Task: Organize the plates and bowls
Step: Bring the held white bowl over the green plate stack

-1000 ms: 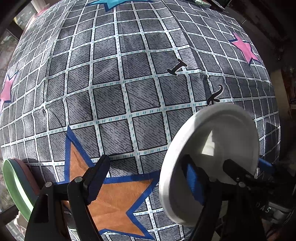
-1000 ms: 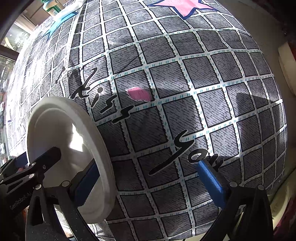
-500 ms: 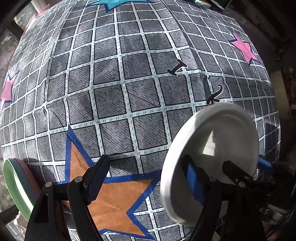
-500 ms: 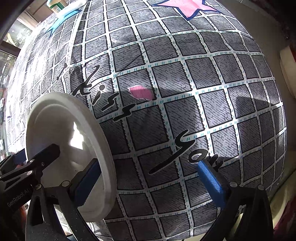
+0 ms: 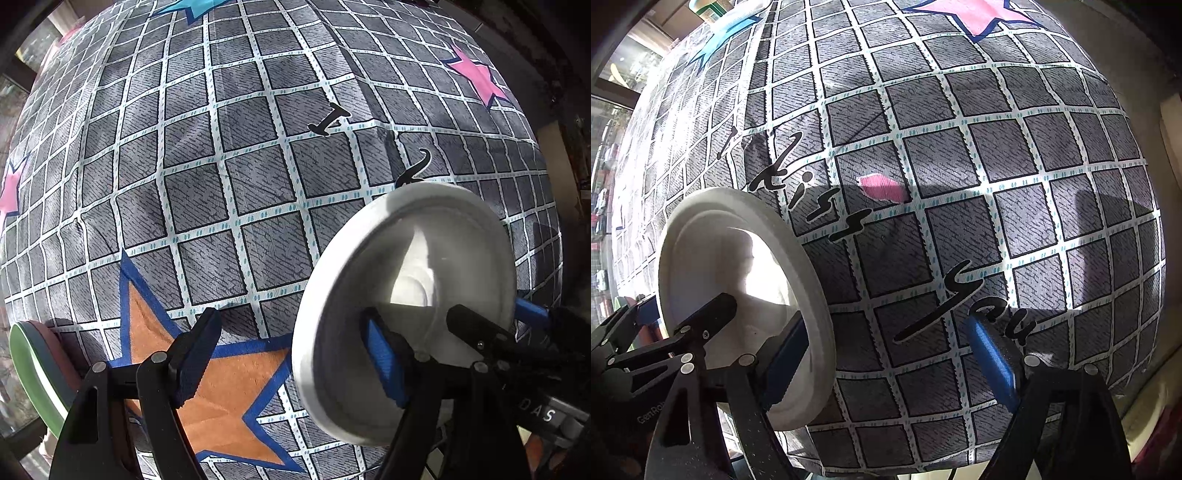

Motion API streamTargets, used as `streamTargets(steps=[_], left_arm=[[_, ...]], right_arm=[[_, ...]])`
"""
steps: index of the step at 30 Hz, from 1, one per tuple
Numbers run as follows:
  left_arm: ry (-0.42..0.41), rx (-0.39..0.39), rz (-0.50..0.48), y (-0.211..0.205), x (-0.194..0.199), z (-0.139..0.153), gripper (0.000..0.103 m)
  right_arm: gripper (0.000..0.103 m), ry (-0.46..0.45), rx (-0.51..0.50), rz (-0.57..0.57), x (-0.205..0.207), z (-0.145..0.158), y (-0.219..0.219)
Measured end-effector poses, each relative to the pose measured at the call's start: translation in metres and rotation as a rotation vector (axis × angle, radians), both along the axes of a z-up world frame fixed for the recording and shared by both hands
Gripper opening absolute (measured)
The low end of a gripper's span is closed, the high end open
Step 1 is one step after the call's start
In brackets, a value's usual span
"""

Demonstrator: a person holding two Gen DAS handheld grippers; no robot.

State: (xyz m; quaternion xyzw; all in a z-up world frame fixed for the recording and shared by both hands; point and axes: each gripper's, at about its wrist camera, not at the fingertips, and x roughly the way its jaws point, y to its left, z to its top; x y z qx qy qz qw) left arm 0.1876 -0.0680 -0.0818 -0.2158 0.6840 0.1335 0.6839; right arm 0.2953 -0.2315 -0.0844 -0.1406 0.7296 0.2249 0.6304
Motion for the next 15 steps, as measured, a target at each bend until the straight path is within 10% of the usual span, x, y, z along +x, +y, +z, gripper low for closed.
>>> streamTargets(steps=[6, 15], left_arm=[[-0.016, -0.064, -0.052, -0.021, 0.017, 0.005, 0.04], [-0.031, -0.087, -0.054, -0.03, 0.015, 0.008, 0.036]], right_arm=[[0.03, 0.066, 0.068, 0.043, -0.002, 0.003, 0.017], [0.029, 0.067, 0.047, 0.043, -0.008, 0.005, 0.034]])
